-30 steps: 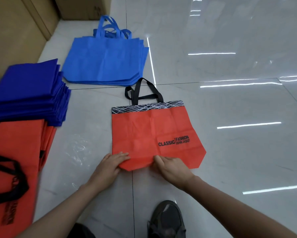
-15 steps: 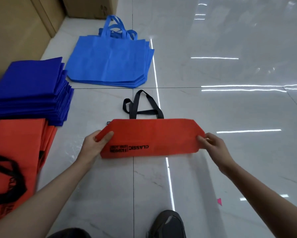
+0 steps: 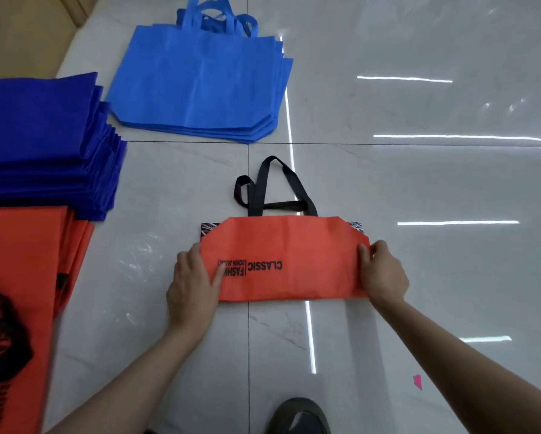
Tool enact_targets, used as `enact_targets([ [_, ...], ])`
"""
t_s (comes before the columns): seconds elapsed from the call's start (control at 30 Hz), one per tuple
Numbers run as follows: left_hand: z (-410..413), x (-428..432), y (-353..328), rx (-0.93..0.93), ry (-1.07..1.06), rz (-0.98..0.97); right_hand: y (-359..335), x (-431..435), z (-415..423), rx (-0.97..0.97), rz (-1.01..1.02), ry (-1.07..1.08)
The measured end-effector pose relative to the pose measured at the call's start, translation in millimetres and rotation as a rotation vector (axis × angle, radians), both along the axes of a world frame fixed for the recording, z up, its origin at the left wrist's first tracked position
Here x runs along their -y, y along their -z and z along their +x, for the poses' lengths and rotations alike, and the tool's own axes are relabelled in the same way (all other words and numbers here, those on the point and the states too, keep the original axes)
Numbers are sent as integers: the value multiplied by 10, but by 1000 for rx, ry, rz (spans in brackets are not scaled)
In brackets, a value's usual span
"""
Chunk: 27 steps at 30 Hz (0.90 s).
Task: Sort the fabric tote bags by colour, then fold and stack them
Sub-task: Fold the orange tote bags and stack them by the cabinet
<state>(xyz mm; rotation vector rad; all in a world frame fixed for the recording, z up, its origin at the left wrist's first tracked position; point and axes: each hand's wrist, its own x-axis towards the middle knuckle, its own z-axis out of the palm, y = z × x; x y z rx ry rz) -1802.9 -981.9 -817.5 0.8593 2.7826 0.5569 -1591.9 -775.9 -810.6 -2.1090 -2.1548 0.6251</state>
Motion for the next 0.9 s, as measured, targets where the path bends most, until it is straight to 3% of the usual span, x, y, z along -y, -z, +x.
enact_targets([
  [0.1, 54, 4, 111, -275, 344, 1, 77, 116, -83, 69, 282, -92],
  [0.2, -32, -97, 133, -223, 475, 8, 149, 300, -330, 10, 511, -403],
  [0.33, -120, -194, 145, -153, 469, -44, 147, 543, -998, -91, 385, -708],
  [0.43, -144, -150, 221, -196, 440, -53, 312, 689, -1212, -29, 283, -865],
  [0.63, -167, -85, 361, -171, 451, -151, 471, 703, -1094, 13, 249, -935],
  [0.8, -164, -89, 347, -163, 444, -167, 401, 253, -607, 94, 231, -813],
  [0.9, -159, -89, 341, -165, 445, -170, 337, 179, -625, -84, 264, -785],
])
